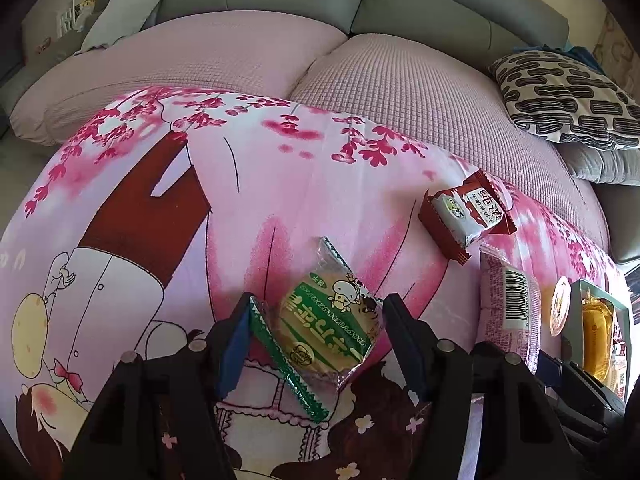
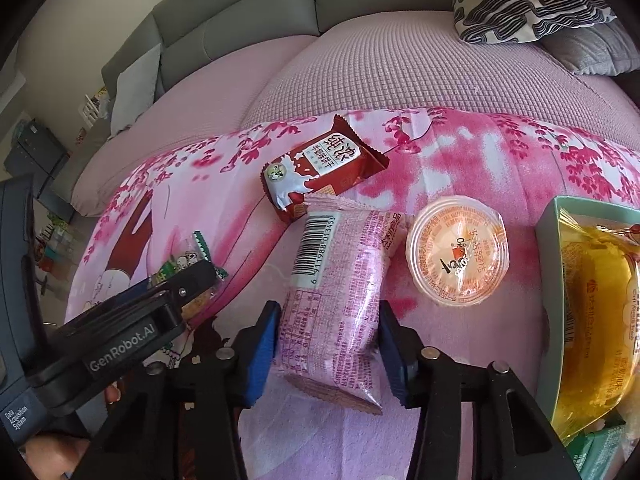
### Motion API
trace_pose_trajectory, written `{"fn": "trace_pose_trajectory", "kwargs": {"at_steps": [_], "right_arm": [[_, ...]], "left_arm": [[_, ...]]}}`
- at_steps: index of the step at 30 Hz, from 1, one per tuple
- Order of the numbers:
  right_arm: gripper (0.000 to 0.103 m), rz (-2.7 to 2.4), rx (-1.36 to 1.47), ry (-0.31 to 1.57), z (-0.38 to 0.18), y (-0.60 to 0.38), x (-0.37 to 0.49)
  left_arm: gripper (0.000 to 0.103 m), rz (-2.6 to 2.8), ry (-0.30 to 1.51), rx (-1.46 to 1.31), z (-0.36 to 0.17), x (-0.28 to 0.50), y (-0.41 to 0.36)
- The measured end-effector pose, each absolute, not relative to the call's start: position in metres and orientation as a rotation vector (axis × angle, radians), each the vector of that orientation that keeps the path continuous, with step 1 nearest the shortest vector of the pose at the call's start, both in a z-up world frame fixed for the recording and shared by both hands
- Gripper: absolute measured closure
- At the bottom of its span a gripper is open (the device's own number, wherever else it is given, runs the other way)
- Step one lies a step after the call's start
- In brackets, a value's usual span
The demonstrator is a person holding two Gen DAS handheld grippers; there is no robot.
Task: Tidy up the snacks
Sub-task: 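Carry both held packets over the teal tray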
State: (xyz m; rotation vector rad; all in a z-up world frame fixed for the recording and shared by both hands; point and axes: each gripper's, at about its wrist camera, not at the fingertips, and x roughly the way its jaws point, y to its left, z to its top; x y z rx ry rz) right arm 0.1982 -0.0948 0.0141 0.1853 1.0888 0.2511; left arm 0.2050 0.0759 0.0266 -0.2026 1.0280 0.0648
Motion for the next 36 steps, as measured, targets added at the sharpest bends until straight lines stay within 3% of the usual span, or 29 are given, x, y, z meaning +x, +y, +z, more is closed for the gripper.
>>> {"fn": "trace_pose_trajectory", "kwargs": {"at_steps": [23, 36], "right_arm": [[0.059, 0.246, 0.206, 0.988, 0.056, -0.127, 0.115], [0.059, 0.179, 0.218, 0.920, 0.086, -0.160, 0.070]], "left_arm": [[0.039, 0.128, 0.964, -0.380, 0.047, 0.132, 0.070], [0.039, 0.007, 0.910, -0.319, 0.073, 0.112, 0.009]]}}
